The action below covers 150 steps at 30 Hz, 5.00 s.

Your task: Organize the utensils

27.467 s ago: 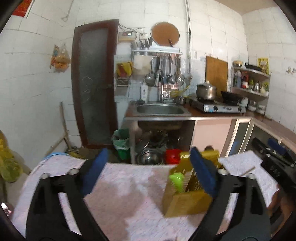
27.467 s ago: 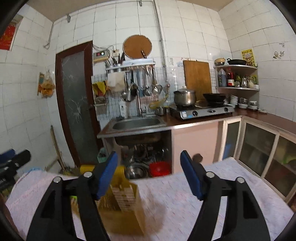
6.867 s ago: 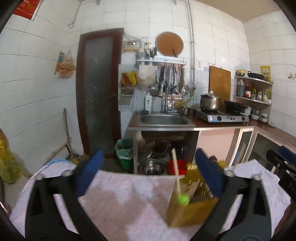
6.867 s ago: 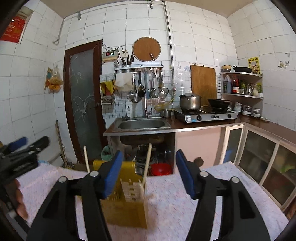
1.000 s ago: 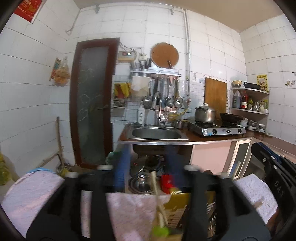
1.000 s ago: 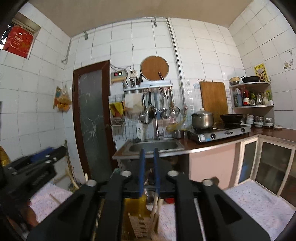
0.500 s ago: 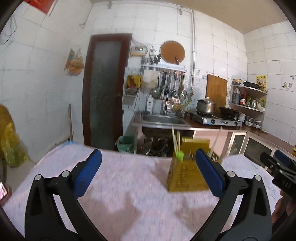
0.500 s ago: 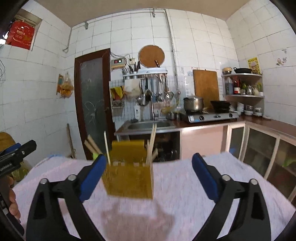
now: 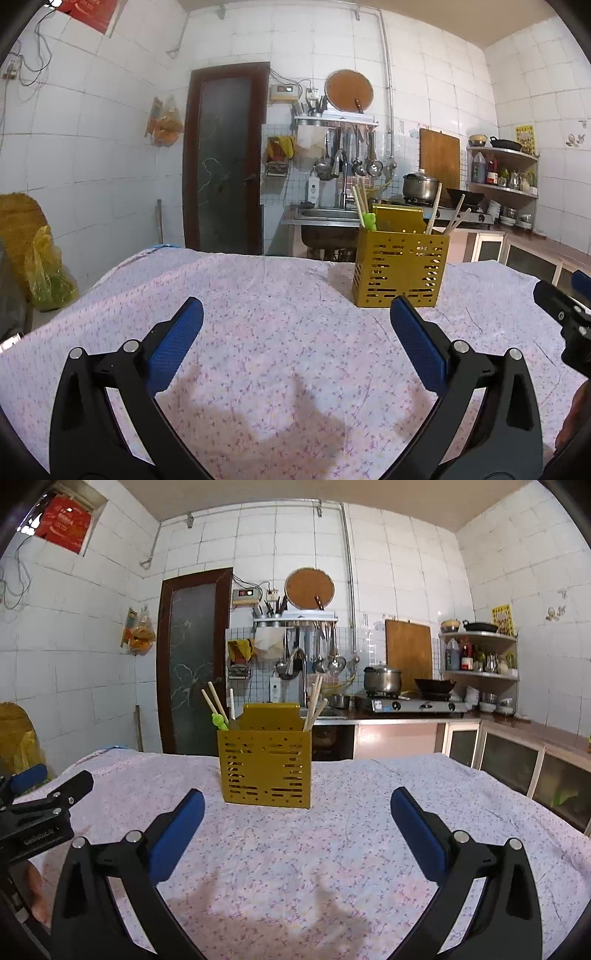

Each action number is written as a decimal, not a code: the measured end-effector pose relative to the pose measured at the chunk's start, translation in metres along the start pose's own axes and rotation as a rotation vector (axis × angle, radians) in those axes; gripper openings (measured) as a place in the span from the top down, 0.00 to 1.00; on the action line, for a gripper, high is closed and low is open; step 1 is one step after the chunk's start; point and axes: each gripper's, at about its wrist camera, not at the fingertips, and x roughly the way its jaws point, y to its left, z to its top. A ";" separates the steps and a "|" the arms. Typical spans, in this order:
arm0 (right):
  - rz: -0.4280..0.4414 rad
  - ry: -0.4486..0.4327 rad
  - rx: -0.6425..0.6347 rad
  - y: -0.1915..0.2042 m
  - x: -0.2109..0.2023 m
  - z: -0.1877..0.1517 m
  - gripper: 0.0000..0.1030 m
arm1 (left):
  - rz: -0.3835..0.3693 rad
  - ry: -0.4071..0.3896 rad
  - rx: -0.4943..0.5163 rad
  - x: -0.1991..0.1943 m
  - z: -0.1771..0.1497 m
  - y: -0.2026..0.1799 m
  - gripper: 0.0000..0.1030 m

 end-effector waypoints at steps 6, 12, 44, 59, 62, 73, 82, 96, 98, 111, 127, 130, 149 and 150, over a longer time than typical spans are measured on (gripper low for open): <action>-0.011 0.016 0.000 -0.001 0.004 -0.016 0.04 | 0.013 -0.033 -0.003 -0.005 -0.011 0.004 0.05; -0.016 0.024 -0.001 -0.001 0.005 -0.018 0.04 | 0.006 -0.030 0.013 0.000 -0.006 0.000 0.05; -0.036 0.019 0.007 -0.008 0.002 -0.017 0.04 | 0.000 -0.035 -0.003 0.000 -0.004 0.001 0.05; -0.038 0.015 0.009 -0.009 0.001 -0.017 0.04 | 0.002 -0.041 0.000 0.001 -0.005 0.000 0.05; -0.038 0.015 0.009 -0.010 0.001 -0.017 0.04 | 0.002 -0.040 0.000 0.001 -0.005 0.000 0.05; -0.038 0.015 0.009 -0.010 0.000 -0.017 0.04 | 0.002 -0.040 0.001 0.000 -0.005 0.000 0.05; -0.038 0.015 0.009 -0.010 0.000 -0.017 0.04 | 0.002 -0.042 0.001 0.000 -0.005 0.001 0.05; -0.038 0.015 0.008 -0.010 0.000 -0.017 0.04 | -0.001 -0.040 0.001 0.003 -0.005 0.002 0.05; -0.038 0.015 0.008 -0.010 0.000 -0.017 0.04 | -0.001 -0.040 -0.001 0.003 -0.005 0.003 0.05; -0.037 0.015 0.008 -0.011 0.000 -0.017 0.04 | -0.001 -0.048 0.000 0.002 -0.003 0.004 0.05; -0.038 0.016 0.007 -0.011 0.000 -0.017 0.04 | -0.002 -0.060 0.001 0.000 0.001 0.006 0.05; -0.039 0.015 0.007 -0.011 0.000 -0.017 0.04 | -0.002 -0.061 -0.001 -0.001 0.001 0.006 0.05; -0.039 0.016 0.007 -0.012 0.000 -0.018 0.04 | 0.001 -0.059 -0.018 0.001 0.004 0.012 0.05; -0.039 0.017 0.007 -0.012 0.000 -0.018 0.04 | 0.001 -0.058 -0.017 0.001 0.004 0.011 0.05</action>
